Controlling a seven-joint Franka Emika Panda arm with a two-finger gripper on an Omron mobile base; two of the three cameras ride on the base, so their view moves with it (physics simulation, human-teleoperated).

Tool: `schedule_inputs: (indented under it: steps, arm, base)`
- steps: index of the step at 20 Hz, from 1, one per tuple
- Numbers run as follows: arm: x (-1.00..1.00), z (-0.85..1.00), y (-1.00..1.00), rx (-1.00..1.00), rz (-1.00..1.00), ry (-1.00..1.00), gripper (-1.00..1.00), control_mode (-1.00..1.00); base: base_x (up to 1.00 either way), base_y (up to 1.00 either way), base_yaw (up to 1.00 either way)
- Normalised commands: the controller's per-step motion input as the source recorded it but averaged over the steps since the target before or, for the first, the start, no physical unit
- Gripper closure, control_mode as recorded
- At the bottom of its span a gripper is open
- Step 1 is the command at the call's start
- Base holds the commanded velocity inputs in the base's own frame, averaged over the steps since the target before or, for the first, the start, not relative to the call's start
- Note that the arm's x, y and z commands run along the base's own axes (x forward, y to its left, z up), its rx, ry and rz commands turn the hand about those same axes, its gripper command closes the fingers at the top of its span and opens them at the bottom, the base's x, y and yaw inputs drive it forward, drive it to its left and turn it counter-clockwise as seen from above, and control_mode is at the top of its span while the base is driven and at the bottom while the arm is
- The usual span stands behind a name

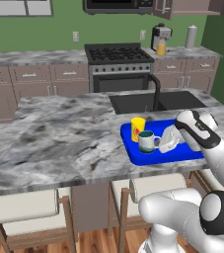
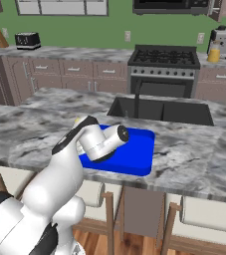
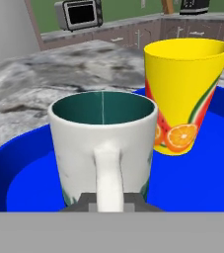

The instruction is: There is a tray on the dining counter. Grab the cup, mug, and pitcher and place them on the tray. The pitcher may be placed next to the tray if it cannot fit the tray.

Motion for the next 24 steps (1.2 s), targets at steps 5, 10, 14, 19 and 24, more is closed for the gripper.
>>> schedule_inputs:
  steps: [5,10,14,19,24]
  arm:
    - [0.0,0.0,0.0,0.0,0.0,0.0,-1.0,-1.0]
    - [0.0,0.0,0.0,0.0,0.0,0.0,-1.0,-1.0]
    - [0.0,0.0,0.0,0.0,0.0,0.0,-1.0,-1.0]
    - [0.0,0.0,0.0,0.0,0.0,0.0,-1.0,-1.0]
    - [0.01,0.24,0.0,0.0,0.0,0.0,-1.0,-1.0]
  base:
    - [0.0,0.0,0.0]
    - [0.0,0.0,0.0]
    - [0.0,0.0,0.0]
    - [0.0,0.0,0.0]
    - [0.0,0.0,0.0]
